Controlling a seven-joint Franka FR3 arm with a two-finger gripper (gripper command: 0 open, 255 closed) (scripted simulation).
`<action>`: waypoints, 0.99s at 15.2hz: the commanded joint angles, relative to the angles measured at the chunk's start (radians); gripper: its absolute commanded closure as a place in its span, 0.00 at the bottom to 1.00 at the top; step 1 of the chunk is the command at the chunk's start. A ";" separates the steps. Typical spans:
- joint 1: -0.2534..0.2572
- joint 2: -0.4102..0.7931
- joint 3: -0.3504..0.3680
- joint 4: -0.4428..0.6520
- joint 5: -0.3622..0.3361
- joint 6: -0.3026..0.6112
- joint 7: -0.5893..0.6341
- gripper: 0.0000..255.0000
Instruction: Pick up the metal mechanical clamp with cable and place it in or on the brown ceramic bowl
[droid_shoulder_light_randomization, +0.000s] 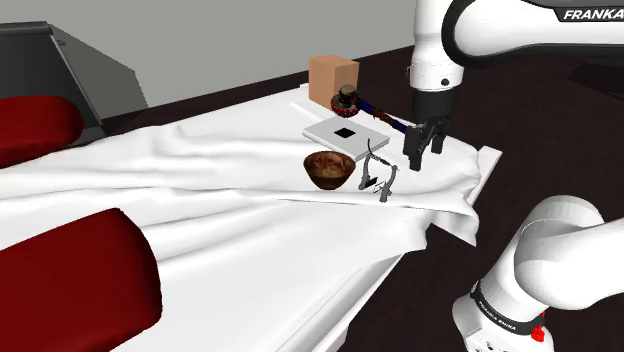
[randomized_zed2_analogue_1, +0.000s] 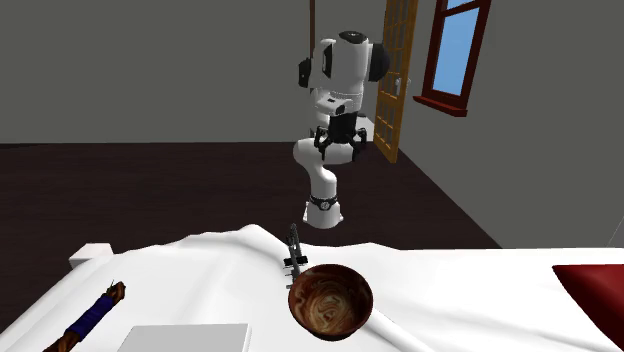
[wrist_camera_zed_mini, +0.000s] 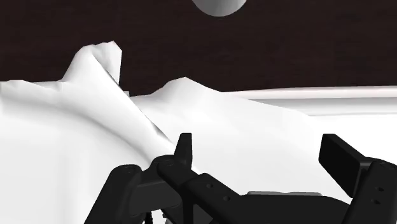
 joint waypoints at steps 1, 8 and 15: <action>0.000 0.000 0.000 0.000 0.000 0.000 0.000 0.00; -0.038 0.178 -0.133 0.019 -0.038 0.182 -0.142 0.00; -0.056 0.410 -0.253 0.109 -0.016 0.335 -0.294 0.00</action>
